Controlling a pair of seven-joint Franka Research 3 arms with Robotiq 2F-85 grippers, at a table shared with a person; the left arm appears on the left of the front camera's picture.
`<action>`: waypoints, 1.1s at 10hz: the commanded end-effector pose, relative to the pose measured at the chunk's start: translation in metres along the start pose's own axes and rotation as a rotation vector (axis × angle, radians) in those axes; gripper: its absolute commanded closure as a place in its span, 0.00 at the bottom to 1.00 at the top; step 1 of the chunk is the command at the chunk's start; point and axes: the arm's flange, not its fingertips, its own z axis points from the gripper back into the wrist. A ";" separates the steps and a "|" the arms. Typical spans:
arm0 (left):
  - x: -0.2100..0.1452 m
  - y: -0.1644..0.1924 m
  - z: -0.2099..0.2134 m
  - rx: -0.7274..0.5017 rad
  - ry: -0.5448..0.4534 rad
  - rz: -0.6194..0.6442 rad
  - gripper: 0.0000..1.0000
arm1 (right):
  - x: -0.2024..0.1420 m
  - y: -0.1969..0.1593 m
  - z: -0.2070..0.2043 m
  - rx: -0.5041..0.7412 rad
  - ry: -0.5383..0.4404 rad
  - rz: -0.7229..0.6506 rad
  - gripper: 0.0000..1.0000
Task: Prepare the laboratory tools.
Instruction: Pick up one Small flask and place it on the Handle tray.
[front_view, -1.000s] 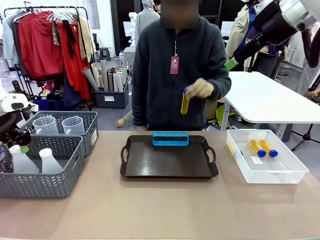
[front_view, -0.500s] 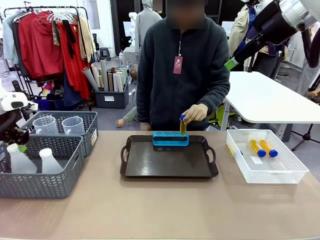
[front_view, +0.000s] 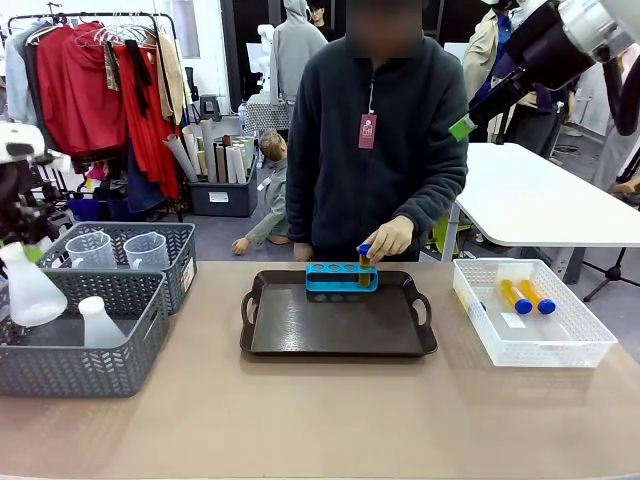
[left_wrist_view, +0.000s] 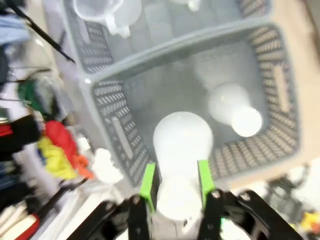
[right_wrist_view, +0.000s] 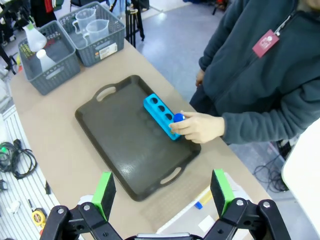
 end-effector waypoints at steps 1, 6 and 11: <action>0.019 -0.017 0.061 -0.030 0.045 -0.049 1.00 | 0.000 0.000 0.001 0.001 -0.001 -0.001 0.00; 0.041 -0.103 0.212 -0.026 -0.118 -0.161 1.00 | 0.000 0.000 0.001 0.001 -0.001 -0.001 0.00; 0.043 -0.144 0.248 -0.027 -0.189 -0.260 1.00 | 0.000 0.000 0.001 0.001 -0.001 -0.001 0.00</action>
